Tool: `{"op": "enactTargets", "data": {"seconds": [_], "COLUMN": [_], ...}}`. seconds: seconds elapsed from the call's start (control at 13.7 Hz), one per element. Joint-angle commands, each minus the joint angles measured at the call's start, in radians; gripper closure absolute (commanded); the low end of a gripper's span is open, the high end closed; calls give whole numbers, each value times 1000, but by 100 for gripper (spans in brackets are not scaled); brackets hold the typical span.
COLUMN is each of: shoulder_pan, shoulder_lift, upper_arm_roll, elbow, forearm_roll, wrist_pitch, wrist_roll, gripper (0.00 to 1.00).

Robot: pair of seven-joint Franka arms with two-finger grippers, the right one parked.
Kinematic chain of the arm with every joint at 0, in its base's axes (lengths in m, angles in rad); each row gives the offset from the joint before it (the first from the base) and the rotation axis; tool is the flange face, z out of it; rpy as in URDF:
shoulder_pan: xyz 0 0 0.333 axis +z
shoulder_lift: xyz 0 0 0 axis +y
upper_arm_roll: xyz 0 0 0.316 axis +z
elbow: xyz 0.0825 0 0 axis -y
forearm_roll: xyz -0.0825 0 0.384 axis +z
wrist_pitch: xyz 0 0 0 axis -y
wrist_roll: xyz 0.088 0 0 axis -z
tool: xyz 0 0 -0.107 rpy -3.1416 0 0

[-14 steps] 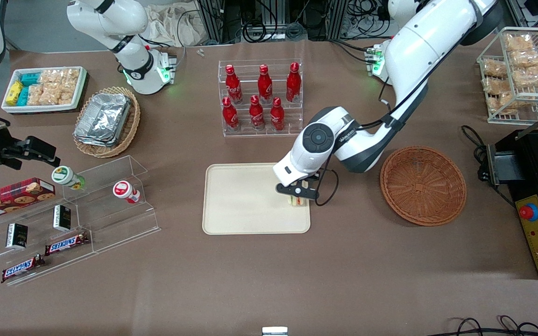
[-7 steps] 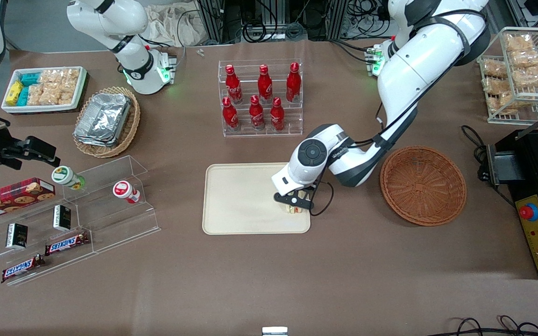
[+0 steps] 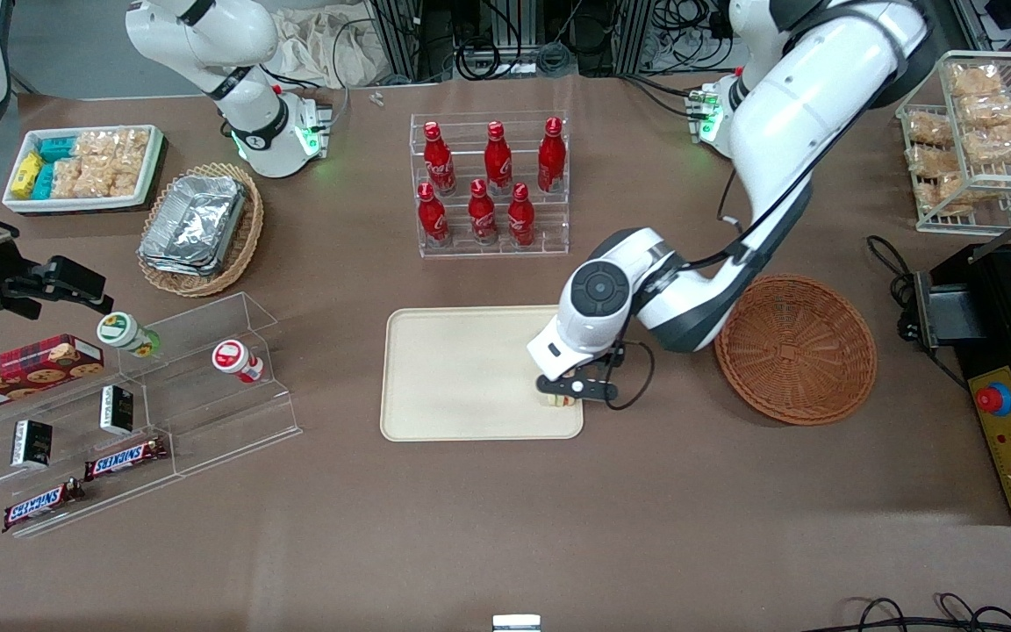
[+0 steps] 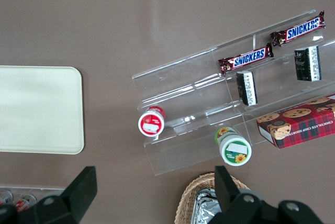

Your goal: Place sandwich from basket to tray

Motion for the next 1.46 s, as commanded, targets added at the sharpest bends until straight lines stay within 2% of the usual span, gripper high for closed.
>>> {"op": "enactTargets", "data": {"seconds": [0.0,0.15,0.44,0.66,0.8,1.1,1.39], "shoulder_pan": [163,258,440,585,652,749,752], "shoulder_lift": [-174,-254,-412,-506,-523,-512,-512], "upper_arm_roll": [-78,-97,-97,-94,-94,-89,-89], "elbow": [-52,-52,-54,-51,-29,42,52], "forearm_roll": [-98,-152,-208,-212,-212,-285,-276], "wrist_pitch": [-163,-248,-392,-402,-403,-434,-435], "wrist_roll": [166,272,543,694,716,716,719], "gripper": [0,0,0,0,0,0,0]}}
